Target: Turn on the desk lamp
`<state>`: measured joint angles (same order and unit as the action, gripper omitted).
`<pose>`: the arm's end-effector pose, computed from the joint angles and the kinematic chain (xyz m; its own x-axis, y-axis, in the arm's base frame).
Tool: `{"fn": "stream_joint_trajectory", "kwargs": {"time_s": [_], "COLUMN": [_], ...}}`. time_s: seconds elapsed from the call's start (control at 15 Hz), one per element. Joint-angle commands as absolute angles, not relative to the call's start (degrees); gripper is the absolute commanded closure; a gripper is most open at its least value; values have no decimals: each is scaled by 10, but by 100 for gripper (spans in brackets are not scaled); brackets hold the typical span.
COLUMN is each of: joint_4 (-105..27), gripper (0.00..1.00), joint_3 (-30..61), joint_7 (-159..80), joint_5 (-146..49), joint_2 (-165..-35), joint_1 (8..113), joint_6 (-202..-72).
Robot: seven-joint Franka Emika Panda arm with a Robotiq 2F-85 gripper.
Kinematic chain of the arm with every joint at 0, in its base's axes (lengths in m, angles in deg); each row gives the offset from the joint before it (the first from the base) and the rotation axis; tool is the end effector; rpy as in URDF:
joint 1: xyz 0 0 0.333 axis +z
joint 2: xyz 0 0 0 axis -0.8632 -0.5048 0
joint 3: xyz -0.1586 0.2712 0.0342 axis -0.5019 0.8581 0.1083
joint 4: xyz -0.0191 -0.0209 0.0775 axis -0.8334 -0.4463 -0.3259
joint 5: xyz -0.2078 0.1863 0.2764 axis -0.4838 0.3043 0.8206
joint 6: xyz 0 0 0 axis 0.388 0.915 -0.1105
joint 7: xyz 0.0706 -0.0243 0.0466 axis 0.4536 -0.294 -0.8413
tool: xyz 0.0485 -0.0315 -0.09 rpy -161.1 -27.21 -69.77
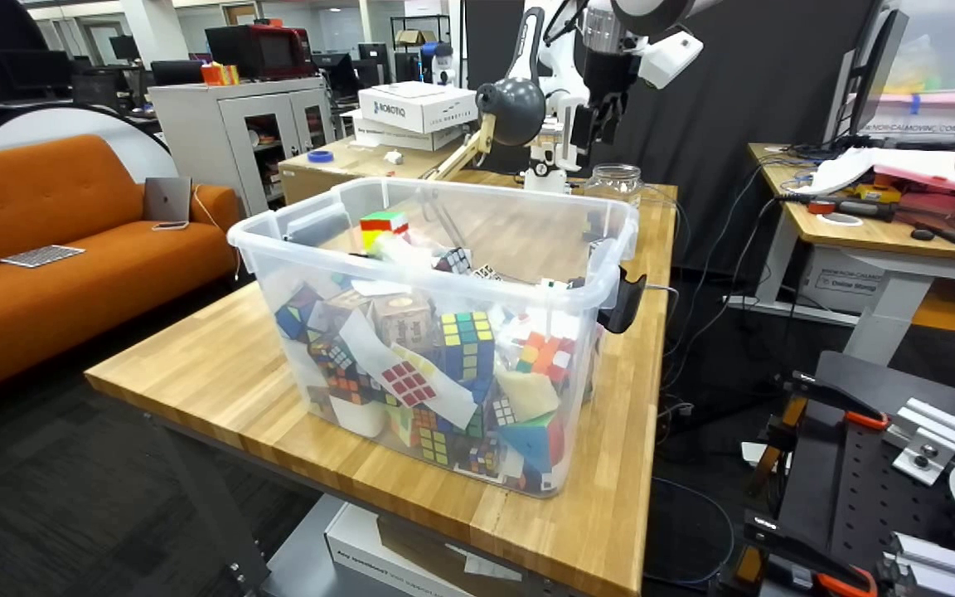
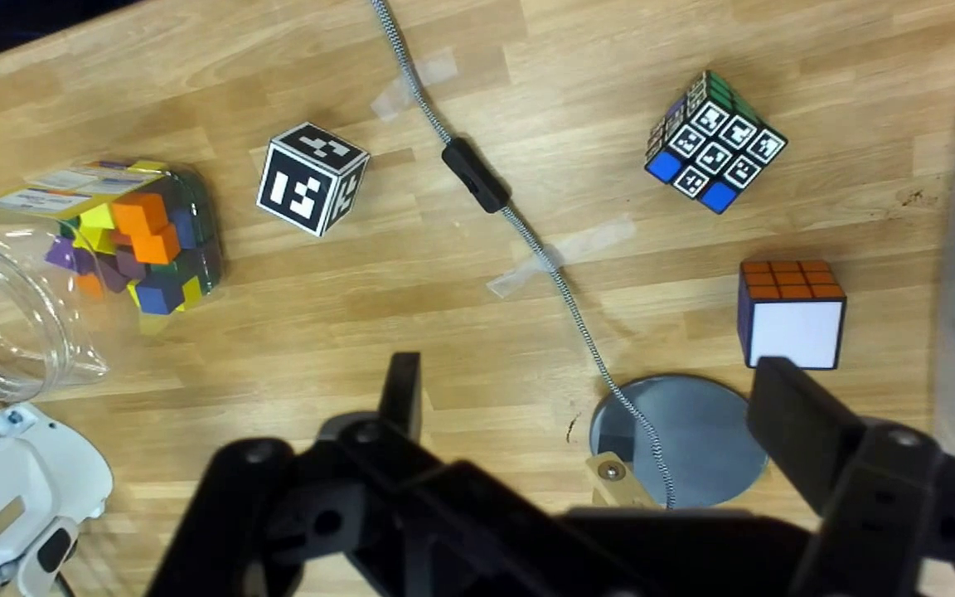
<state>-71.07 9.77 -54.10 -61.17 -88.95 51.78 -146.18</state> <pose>0.5447 -0.1660 0.3756 0.9793 0.0955 0.1786 0.0484 -0.9666 0.2515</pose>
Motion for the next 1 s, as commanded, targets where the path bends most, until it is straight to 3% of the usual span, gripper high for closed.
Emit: {"fn": "stream_joint_trajectory", "kwargs": {"time_s": [0.0, 0.93], "joint_4": [-707, -642], "gripper": [0, 0], "joint_3": [100, 90], "joint_7": [-542, -595], "joint_5": [-611, -584], "joint_2": [-891, -986], "joint_1": [515, 488], "joint_6": [-1459, -1456]}}
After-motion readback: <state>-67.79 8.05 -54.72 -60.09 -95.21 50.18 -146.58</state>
